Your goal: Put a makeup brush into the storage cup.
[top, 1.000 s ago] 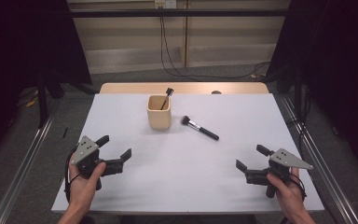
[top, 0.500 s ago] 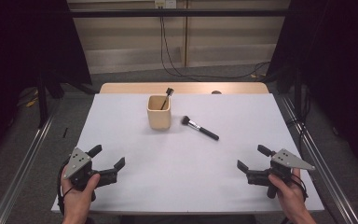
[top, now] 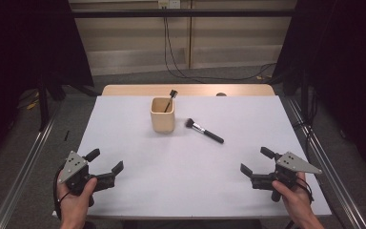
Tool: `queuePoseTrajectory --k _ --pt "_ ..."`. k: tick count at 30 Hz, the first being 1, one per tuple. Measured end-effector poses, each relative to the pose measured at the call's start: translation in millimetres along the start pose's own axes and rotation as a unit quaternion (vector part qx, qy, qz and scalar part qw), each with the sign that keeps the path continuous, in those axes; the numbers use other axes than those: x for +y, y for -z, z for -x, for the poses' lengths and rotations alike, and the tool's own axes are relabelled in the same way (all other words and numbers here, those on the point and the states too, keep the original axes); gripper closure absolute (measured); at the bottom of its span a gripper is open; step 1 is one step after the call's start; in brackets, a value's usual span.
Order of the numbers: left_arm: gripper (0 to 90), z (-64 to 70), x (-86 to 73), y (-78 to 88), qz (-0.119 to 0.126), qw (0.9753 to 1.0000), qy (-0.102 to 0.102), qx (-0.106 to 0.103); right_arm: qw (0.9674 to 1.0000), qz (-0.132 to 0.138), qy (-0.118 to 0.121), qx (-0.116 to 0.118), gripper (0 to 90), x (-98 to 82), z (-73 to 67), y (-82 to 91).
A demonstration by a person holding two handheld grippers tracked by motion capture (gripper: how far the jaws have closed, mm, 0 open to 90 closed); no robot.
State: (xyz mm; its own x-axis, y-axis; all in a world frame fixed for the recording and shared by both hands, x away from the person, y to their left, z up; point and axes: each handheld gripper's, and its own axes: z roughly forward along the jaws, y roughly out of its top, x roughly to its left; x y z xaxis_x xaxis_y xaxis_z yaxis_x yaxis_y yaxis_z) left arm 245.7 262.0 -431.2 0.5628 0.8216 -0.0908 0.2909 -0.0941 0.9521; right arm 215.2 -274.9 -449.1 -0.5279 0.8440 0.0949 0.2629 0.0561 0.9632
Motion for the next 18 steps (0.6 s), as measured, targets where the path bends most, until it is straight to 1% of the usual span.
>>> queuePoseTrajectory --k 1,3,4,6,8,9,10,12,15,16,18 --pt "3.6 0.1 -0.4 0.0 -0.002 1.0000 0.000 0.000 1.0000 -0.001 0.000 0.000 1.5 0.4 -0.3 -0.8" --pt "3.8 1.3 -0.7 1.6 0.000 0.9999 0.010 -0.004 1.0000 -0.005 -0.001 0.003 1.6 1.1 0.0 -2.9" --pt "3.7 2.6 -0.7 2.9 -0.001 0.9999 0.010 -0.006 1.0000 -0.006 -0.001 0.005 1.5 1.4 0.3 -3.6" --pt "3.8 5.6 -1.0 5.3 0.000 1.0000 0.001 0.002 0.9999 -0.012 -0.001 0.011 0.9 3.3 1.5 -5.9" --pt "3.7 6.7 -0.8 6.9 0.000 1.0000 0.005 -0.002 0.9998 -0.014 0.000 0.015 0.8 4.9 2.3 -7.4" --pt "3.7 7.6 -0.8 7.3 -0.001 1.0000 0.002 0.001 0.9998 -0.014 -0.001 0.015 0.6 6.2 3.2 -8.7" --pt "3.8 7.8 -0.8 7.7 -0.002 1.0000 -0.002 0.002 0.9997 -0.016 -0.003 0.016 0.8 7.4 4.2 -10.0" --pt "3.7 8.5 -0.9 8.3 -0.003 1.0000 -0.004 0.001 0.9996 -0.021 -0.007 0.016 1.2 9.9 7.2 -13.8" --pt "3.7 9.5 -1.1 8.4 -0.002 1.0000 -0.004 0.005 0.9990 -0.029 -0.022 0.027 1.5 13.4 12.0 -20.9" --pt "3.8 9.9 -1.3 8.1 -0.002 1.0000 -0.001 0.004 0.9989 -0.031 -0.022 0.026 1.6 14.2 12.8 -22.9" --pt "3.7 9.6 -1.5 7.2 -0.005 1.0000 -0.007 0.005 0.9990 -0.033 -0.021 0.023 1.7 16.3 14.8 -28.7"
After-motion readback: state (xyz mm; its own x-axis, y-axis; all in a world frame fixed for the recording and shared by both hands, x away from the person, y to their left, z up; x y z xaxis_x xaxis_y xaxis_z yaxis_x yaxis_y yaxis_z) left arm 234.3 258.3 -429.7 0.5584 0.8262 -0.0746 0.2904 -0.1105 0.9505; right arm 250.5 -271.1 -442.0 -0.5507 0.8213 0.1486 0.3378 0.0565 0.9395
